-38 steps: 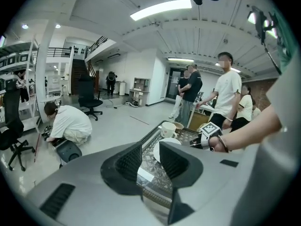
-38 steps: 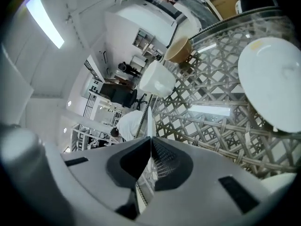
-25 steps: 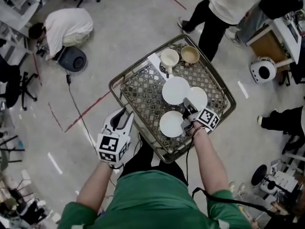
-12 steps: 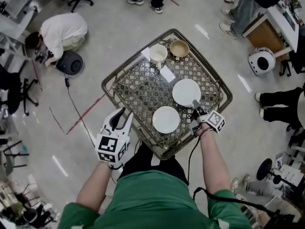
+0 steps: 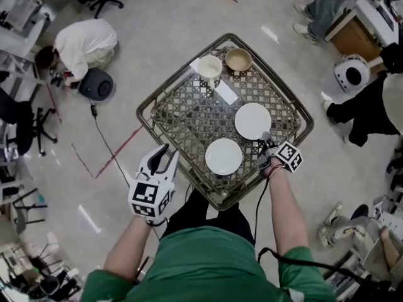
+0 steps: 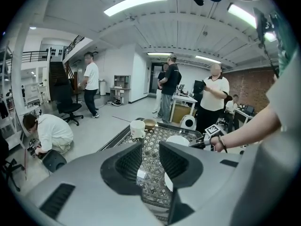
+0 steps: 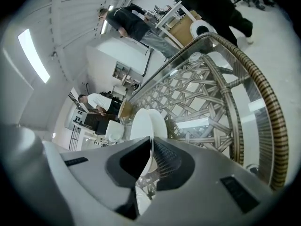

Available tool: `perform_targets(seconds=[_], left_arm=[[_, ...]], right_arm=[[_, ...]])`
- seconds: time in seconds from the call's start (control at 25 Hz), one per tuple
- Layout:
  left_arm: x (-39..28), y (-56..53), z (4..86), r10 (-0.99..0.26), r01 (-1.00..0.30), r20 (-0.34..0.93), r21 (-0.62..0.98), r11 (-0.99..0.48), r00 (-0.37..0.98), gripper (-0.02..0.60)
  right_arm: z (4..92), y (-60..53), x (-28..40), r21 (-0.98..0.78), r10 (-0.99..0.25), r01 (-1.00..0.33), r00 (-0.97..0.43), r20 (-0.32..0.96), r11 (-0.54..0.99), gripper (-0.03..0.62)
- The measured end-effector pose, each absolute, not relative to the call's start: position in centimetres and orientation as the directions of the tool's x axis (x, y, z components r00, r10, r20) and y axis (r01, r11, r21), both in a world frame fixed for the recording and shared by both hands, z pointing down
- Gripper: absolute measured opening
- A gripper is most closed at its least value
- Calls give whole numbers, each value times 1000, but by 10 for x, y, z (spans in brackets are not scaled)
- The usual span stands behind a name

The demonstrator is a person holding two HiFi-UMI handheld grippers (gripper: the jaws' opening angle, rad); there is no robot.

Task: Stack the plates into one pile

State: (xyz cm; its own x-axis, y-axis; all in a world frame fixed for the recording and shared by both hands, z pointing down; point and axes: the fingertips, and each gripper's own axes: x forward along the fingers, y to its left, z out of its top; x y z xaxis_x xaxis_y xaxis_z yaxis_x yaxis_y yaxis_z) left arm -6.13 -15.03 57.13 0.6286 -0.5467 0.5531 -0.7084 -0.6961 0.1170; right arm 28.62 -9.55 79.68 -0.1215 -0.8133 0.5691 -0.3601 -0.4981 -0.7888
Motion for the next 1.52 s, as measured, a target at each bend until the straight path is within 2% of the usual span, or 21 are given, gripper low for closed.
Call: perform_targets(seconds=[0.16,0.32,0.44,0.56,0.8,1.08,1.32,1.52], left_arm=[[-58,-152,576,-540,-702,551,124,-701,636,126],[-58,-153,576,-540,-703,547,134,-698,640,126],[-59,-154,573,-543,-707,543,141,-693,640,126],[-58,-154,567,-555,-713,531,143,-687,641,126],[-55,-150,550,-588,-729,500,136,-671,635,126],[-40,-130,528,-633,-752,459,129,-646,623,126],[-37,-93,515,-686,-791,438,104,-603,581,126],[-51,-61,513,-726,-835,450,90,-543,521,126]], right_arm=[[808,-100,293,-733,-785,-428,-82,614,-529,37],[807,-105,292,-578,-720,-636,-50,692,-511,65],[799,-108,293,-438,-667,-758,-5,745,-483,192],[788,-107,298,-338,-636,-817,45,770,-467,239],[748,-106,292,-378,-697,-834,11,717,-403,244],[714,-81,247,-513,-741,-814,-162,651,-273,242],[720,-55,205,-591,-707,-788,-319,632,-172,241],[744,-30,182,-667,-644,-726,-430,633,-170,235]])
